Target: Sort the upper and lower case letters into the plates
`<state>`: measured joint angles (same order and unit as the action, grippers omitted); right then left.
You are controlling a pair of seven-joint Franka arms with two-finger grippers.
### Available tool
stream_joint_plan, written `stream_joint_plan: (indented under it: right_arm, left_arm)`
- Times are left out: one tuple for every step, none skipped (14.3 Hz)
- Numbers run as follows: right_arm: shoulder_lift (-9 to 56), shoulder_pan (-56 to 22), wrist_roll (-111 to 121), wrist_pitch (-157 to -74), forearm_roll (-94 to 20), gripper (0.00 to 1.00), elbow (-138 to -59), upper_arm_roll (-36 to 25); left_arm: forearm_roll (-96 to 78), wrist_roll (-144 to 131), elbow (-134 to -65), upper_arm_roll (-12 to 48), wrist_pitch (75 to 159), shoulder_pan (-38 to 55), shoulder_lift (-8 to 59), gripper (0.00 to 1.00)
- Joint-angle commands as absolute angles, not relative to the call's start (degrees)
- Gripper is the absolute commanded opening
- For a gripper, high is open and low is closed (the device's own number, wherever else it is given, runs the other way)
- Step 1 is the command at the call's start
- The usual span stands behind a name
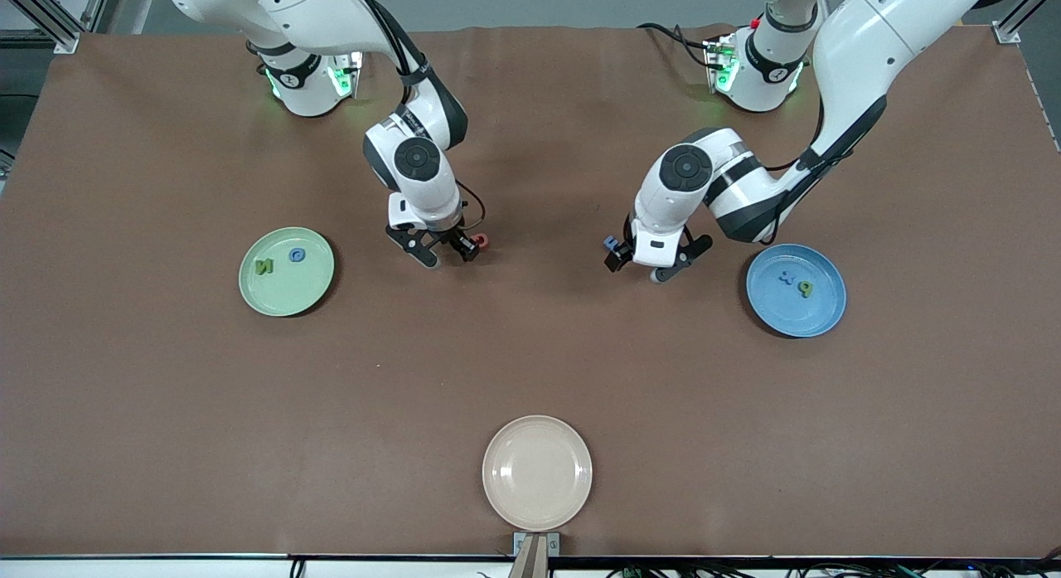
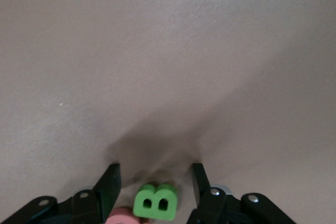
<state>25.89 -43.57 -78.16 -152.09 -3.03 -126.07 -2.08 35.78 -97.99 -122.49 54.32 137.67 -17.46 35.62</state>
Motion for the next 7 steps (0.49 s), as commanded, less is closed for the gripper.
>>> stream_joint_plan:
  right_arm:
    - [26.5,-45.4,-79.6,-151.3,-3.0,0.55,-125.3,-2.7]
    - [26.5,-45.4,-79.8,-151.1,-3.0,0.53,-125.4,-2.7]
    - [26.5,-46.2,-80.6,-150.3,-3.0,0.51,-125.4,-2.7]
    - [26.5,-46.8,-81.0,-149.9,-3.0,0.48,-125.4,-2.7]
    - [26.5,-47.0,-81.0,-149.8,-3.0,0.42,-125.4,-2.7]
    - [26.5,-47.0,-81.0,-149.7,-2.9,0.33,-125.5,-2.7]
    - [26.5,-47.0,-81.0,-149.6,-2.9,0.22,-125.5,-2.8]
  left_arm:
    - [35.7,-101.9,-121.1,52.7,136.6,-14.2,36.7,1.00]
    - [35.7,-102.5,-121.1,52.5,136.7,-13.6,36.8,1.00]
    - [35.7,-102.6,-121.1,52.0,136.7,-12.7,37.3,1.00]
    - [35.7,-102.8,-121.1,51.5,136.8,-12.0,37.7,1.00]
    - [35.7,-103.4,-121.1,50.8,136.9,-10.9,37.7,1.00]
    - [35.8,-104.1,-121.1,49.8,137.0,-9.6,37.8,1.00]
    - [35.9,-104.4,-121.2,48.5,137.1,-8.4,38.1,1.00]
